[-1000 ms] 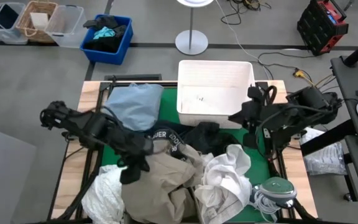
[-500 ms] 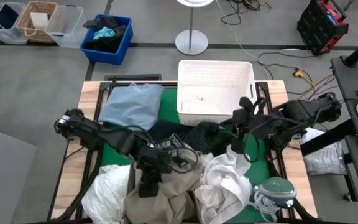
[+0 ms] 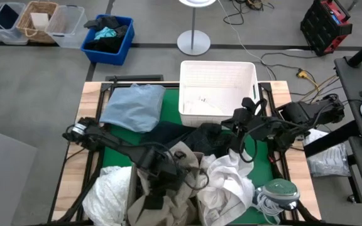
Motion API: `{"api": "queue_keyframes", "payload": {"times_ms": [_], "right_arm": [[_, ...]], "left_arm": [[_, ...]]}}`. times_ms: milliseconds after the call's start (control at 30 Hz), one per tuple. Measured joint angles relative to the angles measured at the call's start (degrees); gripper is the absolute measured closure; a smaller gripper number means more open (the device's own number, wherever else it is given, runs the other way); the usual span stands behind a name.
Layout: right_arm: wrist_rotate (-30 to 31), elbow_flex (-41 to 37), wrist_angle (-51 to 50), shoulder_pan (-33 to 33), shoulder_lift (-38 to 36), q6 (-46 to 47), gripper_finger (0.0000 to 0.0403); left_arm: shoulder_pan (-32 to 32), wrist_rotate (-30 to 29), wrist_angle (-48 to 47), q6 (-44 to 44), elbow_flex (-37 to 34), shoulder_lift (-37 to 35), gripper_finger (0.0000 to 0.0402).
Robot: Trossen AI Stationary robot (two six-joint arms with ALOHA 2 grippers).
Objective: Sort clothes
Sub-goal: Put the brown pants into the gray laundry organizer
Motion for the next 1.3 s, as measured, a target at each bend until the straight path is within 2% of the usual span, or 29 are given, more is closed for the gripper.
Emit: {"api": "queue_keyframes", "payload": {"times_ms": [267, 367, 500, 600, 767, 933, 1100, 1300], "right_arm": [[0.0, 0.0, 0.0, -0.8, 0.1, 0.0, 0.039], [0.0, 0.0, 0.0, -0.8, 0.0, 0.0, 0.039], [0.0, 0.0, -0.1, -0.8, 0.0, 0.6, 0.039], [0.0, 0.0, -0.1, -0.8, 0.0, 0.9, 0.039], [0.0, 0.0, -0.1, -0.8, 0.0, 0.9, 0.039], [0.0, 0.0, -0.1, -0.8, 0.2, 0.9, 0.039], [0.0, 0.0, -0.1, -0.8, 0.2, 0.9, 0.039], [0.0, 0.0, -0.1, -0.8, 0.2, 0.9, 0.039]], "left_arm": [[0.4, -1.2, 0.3, 3.8, 0.0, 2.3, 0.0401], [0.4, 1.0, 0.8, 4.3, -1.2, 2.2, 0.0401], [0.5, 5.0, 2.9, 4.9, -7.4, 2.0, 0.0401], [0.4, 6.5, 8.9, 6.1, -13.0, 1.6, 0.0401], [0.9, 6.3, 17.0, 6.9, -18.3, 1.2, 0.0401], [1.1, 1.3, 21.1, 7.5, -22.3, 1.2, 0.0401], [1.2, -0.7, 20.0, 6.7, -22.2, 1.0, 0.0401], [1.2, -0.8, 8.9, 4.2, -14.4, -0.2, 0.0401]]}}
